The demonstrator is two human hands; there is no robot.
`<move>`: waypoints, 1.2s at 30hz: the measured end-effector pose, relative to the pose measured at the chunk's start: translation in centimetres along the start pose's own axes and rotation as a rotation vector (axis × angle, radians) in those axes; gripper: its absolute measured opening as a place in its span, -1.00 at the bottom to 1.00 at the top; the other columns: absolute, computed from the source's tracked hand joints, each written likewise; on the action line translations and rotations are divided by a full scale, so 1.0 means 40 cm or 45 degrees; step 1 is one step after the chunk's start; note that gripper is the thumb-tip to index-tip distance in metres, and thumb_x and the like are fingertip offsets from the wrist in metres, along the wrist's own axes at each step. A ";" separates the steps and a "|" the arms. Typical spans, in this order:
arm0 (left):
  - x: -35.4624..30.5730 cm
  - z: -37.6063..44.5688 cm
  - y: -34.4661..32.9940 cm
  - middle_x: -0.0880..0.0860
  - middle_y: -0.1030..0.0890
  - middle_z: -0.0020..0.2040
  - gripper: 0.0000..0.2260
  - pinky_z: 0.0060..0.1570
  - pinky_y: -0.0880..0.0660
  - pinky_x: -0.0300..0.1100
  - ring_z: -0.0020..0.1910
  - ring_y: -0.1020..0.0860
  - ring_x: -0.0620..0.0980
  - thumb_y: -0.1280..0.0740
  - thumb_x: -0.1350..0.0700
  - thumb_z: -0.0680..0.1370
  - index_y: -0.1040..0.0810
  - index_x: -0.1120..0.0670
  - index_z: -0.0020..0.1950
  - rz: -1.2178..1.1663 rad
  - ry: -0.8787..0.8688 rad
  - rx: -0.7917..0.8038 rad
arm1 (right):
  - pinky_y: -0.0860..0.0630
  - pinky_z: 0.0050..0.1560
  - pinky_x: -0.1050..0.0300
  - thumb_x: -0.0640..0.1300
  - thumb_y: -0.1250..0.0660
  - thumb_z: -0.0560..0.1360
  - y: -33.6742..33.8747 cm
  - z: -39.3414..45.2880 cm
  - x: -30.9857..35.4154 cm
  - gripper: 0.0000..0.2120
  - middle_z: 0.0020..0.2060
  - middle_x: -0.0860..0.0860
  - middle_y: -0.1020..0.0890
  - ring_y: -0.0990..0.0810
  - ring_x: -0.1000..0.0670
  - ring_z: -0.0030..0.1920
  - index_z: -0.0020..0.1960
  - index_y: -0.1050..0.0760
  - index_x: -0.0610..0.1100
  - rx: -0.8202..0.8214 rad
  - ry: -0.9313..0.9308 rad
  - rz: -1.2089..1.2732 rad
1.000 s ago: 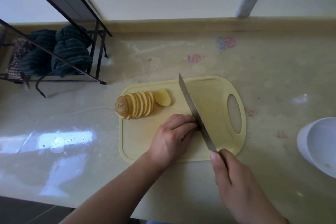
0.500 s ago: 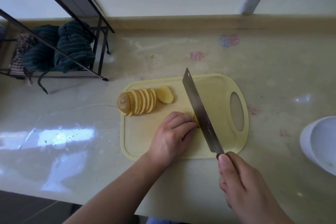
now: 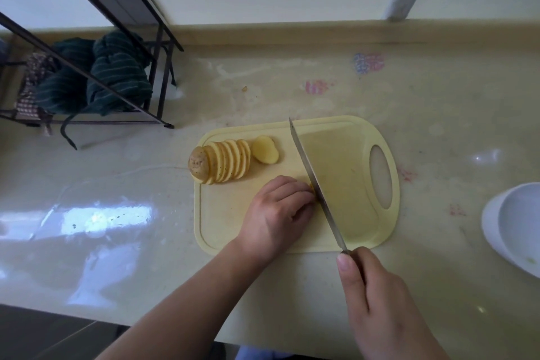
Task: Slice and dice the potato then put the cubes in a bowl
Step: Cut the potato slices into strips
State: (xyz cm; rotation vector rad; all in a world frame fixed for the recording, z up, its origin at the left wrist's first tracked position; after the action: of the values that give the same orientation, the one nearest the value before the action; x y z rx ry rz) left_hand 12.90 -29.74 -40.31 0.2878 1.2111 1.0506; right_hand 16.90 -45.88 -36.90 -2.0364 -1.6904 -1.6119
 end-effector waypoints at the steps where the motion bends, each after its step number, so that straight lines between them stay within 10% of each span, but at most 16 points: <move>1: 0.001 0.000 -0.001 0.10 -0.71 -0.07 -0.98 -0.05 -0.58 -0.06 -0.13 -0.62 0.13 -0.47 0.31 0.51 -0.71 0.24 -0.10 -0.001 0.005 0.001 | -0.39 -0.32 0.24 0.36 0.13 0.43 -0.005 0.002 0.002 -0.53 -0.41 0.29 -0.52 -0.47 0.13 -0.38 -0.28 -0.27 0.01 0.009 -0.003 -0.003; 24: -0.019 0.010 0.077 0.09 -0.65 -0.08 -0.92 -0.04 -0.56 -0.22 -0.09 -0.60 0.01 -0.46 0.38 0.48 -0.67 0.25 -0.07 0.038 0.147 -0.106 | -0.14 -0.52 0.22 0.31 -0.07 0.47 0.018 0.023 -0.004 -0.49 -0.42 -0.18 -0.24 -0.17 0.00 -0.54 -0.23 -0.25 -0.17 0.314 -0.158 0.725; 32: 0.003 -0.023 0.030 0.11 -0.70 -0.04 -0.85 -0.05 -0.60 -0.14 -0.10 -0.64 0.06 -0.24 0.24 0.69 -0.60 0.18 0.09 -1.149 1.541 -0.492 | -0.19 -0.55 0.33 0.35 -0.11 0.48 0.043 0.012 -0.050 -0.50 -0.45 -0.06 -0.21 -0.08 0.09 -0.62 -0.21 -0.33 -0.11 0.688 -0.593 1.404; 36: -0.071 -0.006 -0.019 0.22 -0.69 0.16 -0.55 0.09 -0.62 -0.06 0.06 -0.67 0.12 -0.07 -0.03 0.73 -0.56 0.27 0.31 -1.708 1.813 -0.199 | -0.26 -0.62 0.29 0.34 -0.27 0.43 0.014 0.002 -0.034 -0.52 -0.48 -0.05 -0.28 -0.21 0.10 -0.65 -0.18 -0.37 -0.11 1.027 -0.604 1.814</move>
State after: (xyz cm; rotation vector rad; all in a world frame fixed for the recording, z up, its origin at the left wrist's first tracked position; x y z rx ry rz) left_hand 13.13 -32.46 -39.16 -1.4754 1.9782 -0.0411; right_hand 17.57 -47.01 -37.59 -2.1577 -0.3332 0.0071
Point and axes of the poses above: each hand's wrist, its own z-axis towards the middle knuckle, its own y-axis out of the back of the hand, x = y × z, the point moved 7 cm from there along z, towards the middle knuckle
